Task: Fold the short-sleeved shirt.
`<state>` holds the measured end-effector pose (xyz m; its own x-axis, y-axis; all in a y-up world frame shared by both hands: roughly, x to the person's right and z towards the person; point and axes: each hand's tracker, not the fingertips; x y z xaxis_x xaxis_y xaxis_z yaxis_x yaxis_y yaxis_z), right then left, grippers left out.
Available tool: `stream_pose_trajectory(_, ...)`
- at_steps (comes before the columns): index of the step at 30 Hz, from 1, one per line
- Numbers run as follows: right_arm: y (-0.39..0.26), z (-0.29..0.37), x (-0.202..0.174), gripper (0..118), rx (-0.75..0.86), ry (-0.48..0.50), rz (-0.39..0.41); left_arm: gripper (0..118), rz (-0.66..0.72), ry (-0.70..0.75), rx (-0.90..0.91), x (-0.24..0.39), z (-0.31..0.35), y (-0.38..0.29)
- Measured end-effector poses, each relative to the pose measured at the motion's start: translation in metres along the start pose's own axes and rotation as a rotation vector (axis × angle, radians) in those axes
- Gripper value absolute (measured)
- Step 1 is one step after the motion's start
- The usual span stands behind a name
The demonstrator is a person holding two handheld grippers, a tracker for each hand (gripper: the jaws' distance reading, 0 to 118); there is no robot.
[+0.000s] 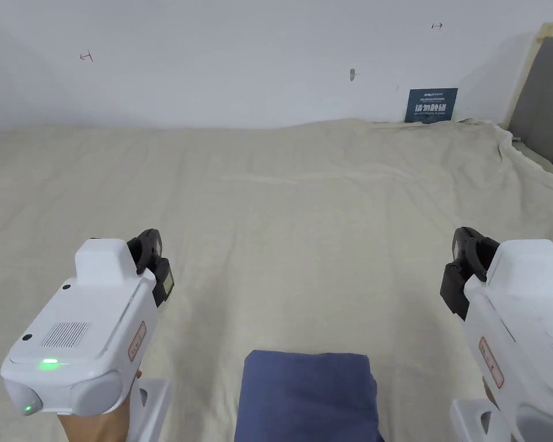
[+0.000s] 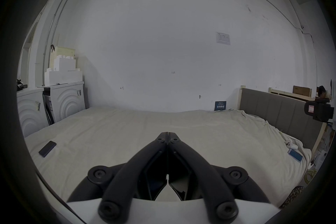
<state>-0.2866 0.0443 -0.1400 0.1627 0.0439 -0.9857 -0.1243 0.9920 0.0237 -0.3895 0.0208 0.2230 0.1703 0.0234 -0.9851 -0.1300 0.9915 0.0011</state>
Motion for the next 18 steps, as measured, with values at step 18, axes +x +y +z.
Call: stream_pose_trajectory(18, -0.169, -0.037, -0.081, 0, -0.339, 0.168, 0.030, 0, 0.033, -0.097, -0.222, -0.009, -0.004, -0.061)
